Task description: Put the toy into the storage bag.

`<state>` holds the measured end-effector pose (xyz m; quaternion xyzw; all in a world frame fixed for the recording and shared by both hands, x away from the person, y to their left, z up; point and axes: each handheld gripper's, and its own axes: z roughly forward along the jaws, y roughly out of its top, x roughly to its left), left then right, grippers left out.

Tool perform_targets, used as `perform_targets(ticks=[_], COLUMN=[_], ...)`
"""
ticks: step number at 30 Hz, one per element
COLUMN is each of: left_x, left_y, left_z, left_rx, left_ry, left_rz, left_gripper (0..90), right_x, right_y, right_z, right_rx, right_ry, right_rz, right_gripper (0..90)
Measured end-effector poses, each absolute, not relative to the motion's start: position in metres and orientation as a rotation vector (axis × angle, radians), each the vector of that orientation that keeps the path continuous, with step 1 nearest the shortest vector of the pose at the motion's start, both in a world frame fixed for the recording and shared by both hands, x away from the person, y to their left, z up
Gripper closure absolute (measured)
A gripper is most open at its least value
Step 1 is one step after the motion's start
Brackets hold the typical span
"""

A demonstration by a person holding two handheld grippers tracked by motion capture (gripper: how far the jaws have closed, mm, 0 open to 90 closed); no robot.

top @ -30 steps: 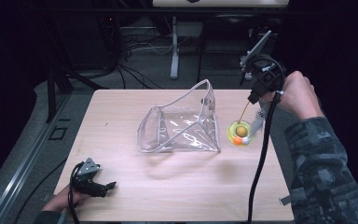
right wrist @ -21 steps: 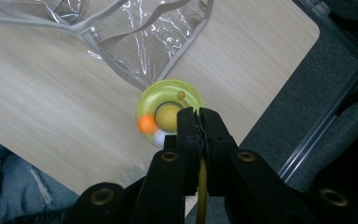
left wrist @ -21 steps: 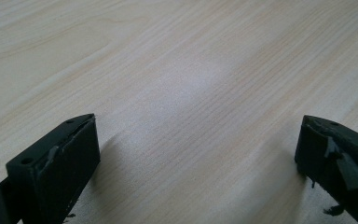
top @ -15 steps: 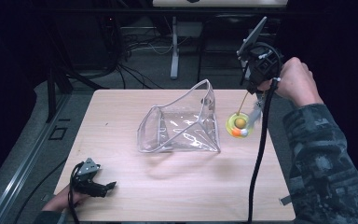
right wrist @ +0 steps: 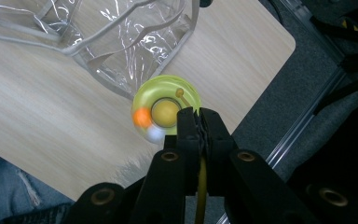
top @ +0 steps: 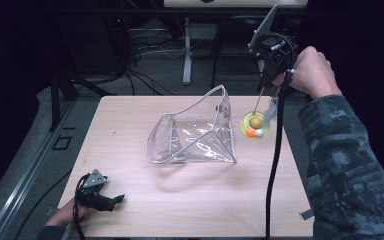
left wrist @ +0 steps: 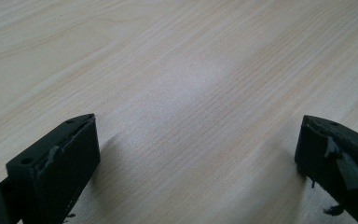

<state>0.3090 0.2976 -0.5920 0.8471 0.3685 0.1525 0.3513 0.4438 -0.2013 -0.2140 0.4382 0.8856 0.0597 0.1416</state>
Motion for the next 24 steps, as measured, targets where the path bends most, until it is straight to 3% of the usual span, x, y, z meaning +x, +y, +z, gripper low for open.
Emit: perform_targets(ticks=[24], left_x=[0.309], left_y=[0.298], left_z=[-0.592], left_rx=[2.192], left_ry=[0.955], left_rz=[0.395], left_gripper=[0.1], right_x=[0.446], right_y=[-0.166], right_z=[-0.184], right_rx=[1.155], right_ry=[2.522], right_rz=[0.169], right_gripper=[87.5])
